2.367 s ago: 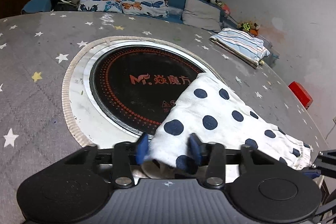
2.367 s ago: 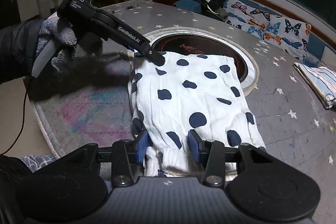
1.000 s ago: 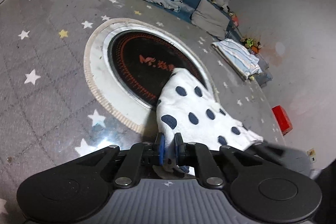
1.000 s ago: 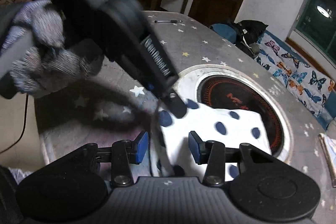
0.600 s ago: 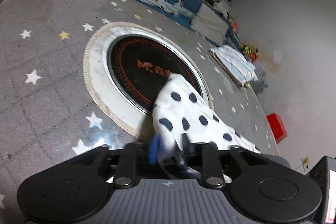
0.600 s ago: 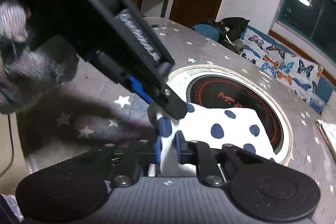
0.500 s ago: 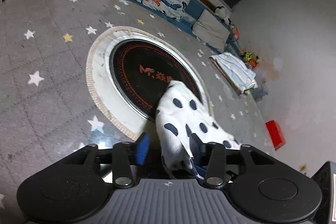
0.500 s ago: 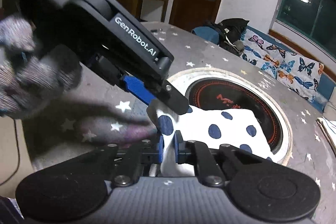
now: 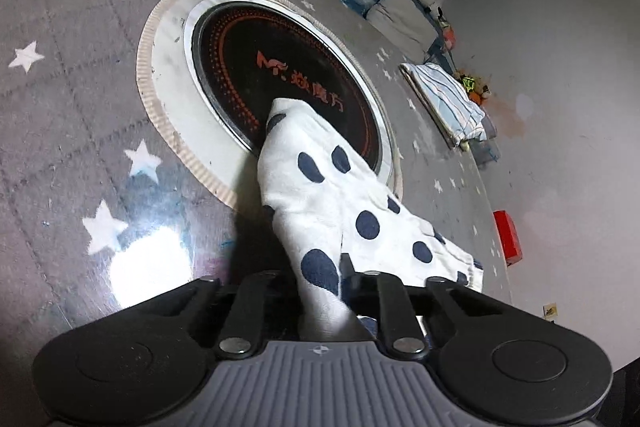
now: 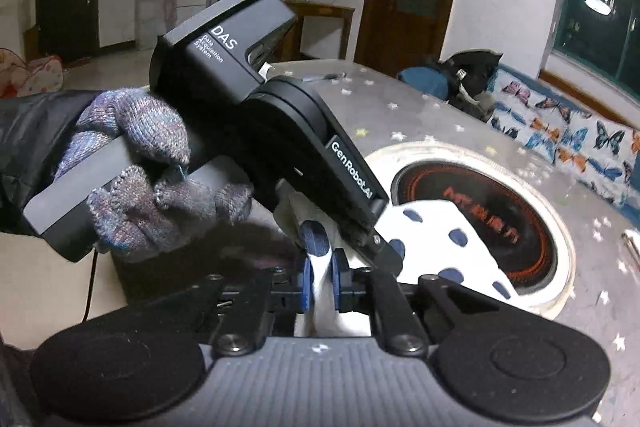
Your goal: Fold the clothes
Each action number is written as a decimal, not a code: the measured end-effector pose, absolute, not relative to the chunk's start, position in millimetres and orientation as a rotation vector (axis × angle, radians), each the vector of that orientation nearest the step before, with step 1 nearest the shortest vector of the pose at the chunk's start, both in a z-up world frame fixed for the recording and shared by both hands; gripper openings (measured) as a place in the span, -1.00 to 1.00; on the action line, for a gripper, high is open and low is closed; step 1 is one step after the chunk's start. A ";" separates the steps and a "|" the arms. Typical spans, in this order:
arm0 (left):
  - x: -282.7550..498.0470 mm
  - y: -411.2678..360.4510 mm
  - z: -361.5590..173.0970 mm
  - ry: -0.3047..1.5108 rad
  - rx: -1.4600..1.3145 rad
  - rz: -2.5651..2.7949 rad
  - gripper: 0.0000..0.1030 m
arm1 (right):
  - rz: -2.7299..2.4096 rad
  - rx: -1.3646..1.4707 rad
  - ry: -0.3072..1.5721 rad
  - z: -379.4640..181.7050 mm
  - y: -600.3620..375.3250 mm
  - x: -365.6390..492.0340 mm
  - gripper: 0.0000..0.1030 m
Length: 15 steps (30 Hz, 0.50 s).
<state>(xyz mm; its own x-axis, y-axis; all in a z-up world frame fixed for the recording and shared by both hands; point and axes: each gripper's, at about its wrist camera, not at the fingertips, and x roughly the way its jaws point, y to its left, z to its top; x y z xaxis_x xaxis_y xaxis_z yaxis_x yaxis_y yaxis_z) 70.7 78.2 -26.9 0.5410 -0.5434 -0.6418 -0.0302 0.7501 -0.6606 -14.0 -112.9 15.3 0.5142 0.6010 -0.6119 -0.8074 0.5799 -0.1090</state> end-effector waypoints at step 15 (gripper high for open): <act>69.6 75.7 -27.9 0.969 -0.632 -0.317 -0.68 | 0.426 -0.170 0.606 19.8 -236.7 26.1 0.05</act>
